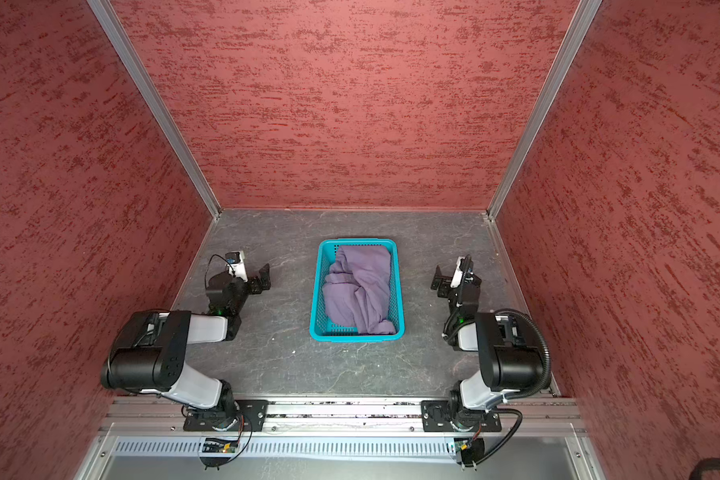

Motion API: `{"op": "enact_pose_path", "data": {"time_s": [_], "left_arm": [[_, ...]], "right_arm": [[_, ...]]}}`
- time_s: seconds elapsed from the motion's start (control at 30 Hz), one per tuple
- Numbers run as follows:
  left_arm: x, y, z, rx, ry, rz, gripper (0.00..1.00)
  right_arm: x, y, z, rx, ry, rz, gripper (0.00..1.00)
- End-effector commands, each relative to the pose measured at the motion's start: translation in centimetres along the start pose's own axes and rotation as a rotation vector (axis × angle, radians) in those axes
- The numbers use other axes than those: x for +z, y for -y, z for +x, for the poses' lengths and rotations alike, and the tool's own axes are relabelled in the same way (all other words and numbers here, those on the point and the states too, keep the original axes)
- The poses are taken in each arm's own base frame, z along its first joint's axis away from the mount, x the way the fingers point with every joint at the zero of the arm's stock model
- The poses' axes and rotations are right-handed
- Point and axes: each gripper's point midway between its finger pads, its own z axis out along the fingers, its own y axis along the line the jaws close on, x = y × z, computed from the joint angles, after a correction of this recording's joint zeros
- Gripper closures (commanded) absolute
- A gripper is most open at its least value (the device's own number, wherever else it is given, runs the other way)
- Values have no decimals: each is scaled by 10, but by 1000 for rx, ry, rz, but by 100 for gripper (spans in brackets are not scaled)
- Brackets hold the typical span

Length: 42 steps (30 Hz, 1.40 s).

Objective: Fold and stack the trousers

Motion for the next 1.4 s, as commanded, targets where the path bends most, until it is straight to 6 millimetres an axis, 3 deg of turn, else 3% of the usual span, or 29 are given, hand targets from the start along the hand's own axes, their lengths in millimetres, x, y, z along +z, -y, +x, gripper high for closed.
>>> {"op": "enact_pose_path", "data": {"time_s": [0.0,0.87,0.97,1.1,1.23,1.37], "left_arm": [[1,0,-4,9,9,-5,1],[0,-2,-4,-10,8,16,1],[-4,2,-11,16,14,-4,1],[-19,3,-45,48,11,-121,1],[-49,-20,-82,-218,63,-286,1],[-83,-40,-72,-577,-58,-443,1]], "right_arm": [[1,-2,-14,-20,49,-12,1],[0,-2,-16,-20,56,-12,1],[-1,-5,-26,-26,27,-17,1],[5,7,-54,64,-132,96,1],[-11,4,-81,87,-141,181,1],[-39,-41,-107,22,-46,89,1]]}}
